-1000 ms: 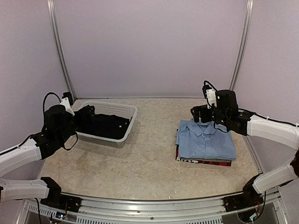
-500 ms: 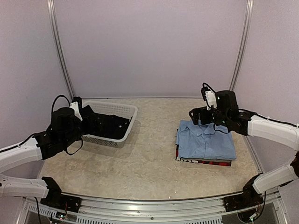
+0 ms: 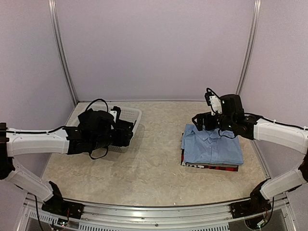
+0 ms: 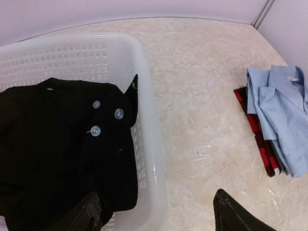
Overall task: Fold and stack the long sleeve shirts
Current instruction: Move the bin to the corner of the board.
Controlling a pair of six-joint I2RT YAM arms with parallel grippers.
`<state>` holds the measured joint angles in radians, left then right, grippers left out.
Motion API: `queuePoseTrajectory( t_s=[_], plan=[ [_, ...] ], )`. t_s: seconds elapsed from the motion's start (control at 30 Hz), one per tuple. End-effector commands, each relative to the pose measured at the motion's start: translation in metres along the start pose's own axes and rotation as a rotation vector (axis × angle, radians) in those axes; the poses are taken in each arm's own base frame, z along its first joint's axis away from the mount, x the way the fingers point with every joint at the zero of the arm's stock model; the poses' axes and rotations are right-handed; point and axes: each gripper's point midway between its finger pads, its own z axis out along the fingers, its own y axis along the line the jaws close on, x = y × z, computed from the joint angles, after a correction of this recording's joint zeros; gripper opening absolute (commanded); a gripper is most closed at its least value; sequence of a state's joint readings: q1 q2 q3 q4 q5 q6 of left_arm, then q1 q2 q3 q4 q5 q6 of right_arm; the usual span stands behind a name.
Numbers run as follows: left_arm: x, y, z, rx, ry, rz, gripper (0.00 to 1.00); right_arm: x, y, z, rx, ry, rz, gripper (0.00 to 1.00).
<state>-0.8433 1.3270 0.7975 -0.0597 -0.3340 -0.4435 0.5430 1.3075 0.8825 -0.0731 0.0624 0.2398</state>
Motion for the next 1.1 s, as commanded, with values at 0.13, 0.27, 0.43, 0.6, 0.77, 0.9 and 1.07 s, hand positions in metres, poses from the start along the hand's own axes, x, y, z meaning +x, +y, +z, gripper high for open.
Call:
queuePoseTrajectory(
  t_s=[0.13,0.27,0.43,0.6,0.77,0.9,1.07],
  plan=[
    [0.021,-0.020,0.034,-0.026,0.180,0.190,0.59,0.018,-0.001,0.002,-0.007,0.051,0.019,1.00],
    [0.030,-0.016,0.044,-0.070,0.238,0.240,0.49,0.023,-0.001,0.002,-0.010,0.054,0.023,1.00],
    [0.038,-0.013,0.050,-0.101,0.280,0.278,0.37,0.032,-0.001,0.006,-0.014,0.072,0.030,0.99],
    [0.040,-0.011,0.056,-0.128,0.312,0.325,0.30,0.037,0.001,0.008,-0.023,0.081,0.037,1.00],
    [0.038,-0.008,0.061,-0.151,0.328,0.377,0.23,0.038,0.001,0.008,-0.024,0.082,0.038,0.99],
    [0.033,0.002,0.069,-0.177,0.343,0.404,0.17,0.039,0.001,0.008,-0.028,0.082,0.044,1.00],
    [0.023,0.014,0.080,-0.185,0.346,0.419,0.13,0.041,0.001,0.009,-0.030,0.081,0.045,0.99]
  ],
)
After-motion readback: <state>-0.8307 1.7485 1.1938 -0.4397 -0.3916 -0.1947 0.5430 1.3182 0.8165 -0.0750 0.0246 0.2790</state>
